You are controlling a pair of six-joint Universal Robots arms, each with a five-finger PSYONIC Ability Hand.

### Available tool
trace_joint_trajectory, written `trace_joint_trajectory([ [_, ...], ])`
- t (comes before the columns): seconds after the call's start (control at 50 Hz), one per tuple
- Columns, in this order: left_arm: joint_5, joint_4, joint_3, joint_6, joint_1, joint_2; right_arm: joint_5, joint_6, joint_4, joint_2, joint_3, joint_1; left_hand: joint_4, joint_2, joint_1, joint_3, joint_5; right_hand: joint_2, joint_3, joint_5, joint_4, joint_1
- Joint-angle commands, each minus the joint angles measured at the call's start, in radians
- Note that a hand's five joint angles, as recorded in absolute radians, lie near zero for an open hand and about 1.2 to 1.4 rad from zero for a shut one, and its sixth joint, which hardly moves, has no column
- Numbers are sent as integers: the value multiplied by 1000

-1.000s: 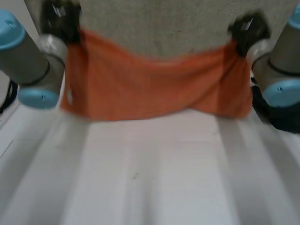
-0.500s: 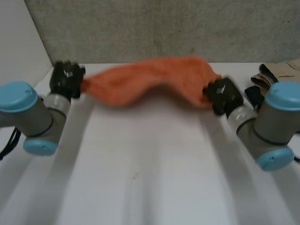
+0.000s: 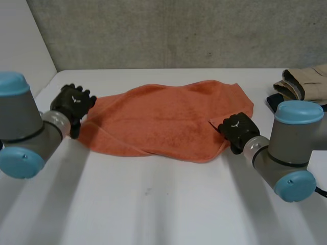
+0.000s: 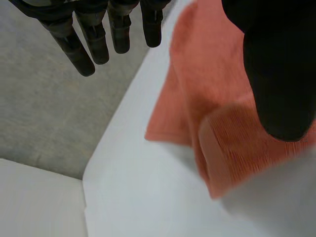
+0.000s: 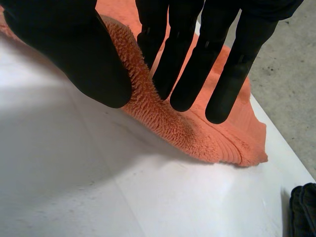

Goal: Fold the laundry.

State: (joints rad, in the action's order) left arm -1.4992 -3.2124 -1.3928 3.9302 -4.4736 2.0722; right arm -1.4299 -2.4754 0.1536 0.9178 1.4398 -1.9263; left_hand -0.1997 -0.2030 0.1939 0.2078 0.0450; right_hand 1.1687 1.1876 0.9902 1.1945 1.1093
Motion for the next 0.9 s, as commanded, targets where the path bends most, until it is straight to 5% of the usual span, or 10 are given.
trace_joint_trajectory([
  [0.02,-15,199,211,-201,54,43,-3,19,0,-2,5,-3,-122,-119,128,114,102,228,209,231,202,287],
  [0.12,-4,357,380,-285,60,184,-1,16,0,0,10,1,-465,-462,471,457,446,228,209,231,202,287],
  [0.22,13,483,526,-276,42,327,5,18,0,1,19,10,-472,-469,478,464,452,228,209,231,202,287],
  [0.36,11,459,601,-232,34,411,8,21,0,1,25,13,-290,-287,296,282,270,228,209,231,202,287],
  [0.5,-6,442,652,-172,28,477,8,19,0,10,27,18,-383,-380,389,375,364,228,209,231,202,287],
  [0.76,-56,456,664,-138,25,479,9,16,-5,29,10,33,-1108,-1105,1114,1100,1088,228,209,231,202,287],
  [0.9,-82,460,661,-109,5,462,8,9,-22,62,5,40,-1197,-1193,1202,1188,1177,228,209,231,202,287],
])
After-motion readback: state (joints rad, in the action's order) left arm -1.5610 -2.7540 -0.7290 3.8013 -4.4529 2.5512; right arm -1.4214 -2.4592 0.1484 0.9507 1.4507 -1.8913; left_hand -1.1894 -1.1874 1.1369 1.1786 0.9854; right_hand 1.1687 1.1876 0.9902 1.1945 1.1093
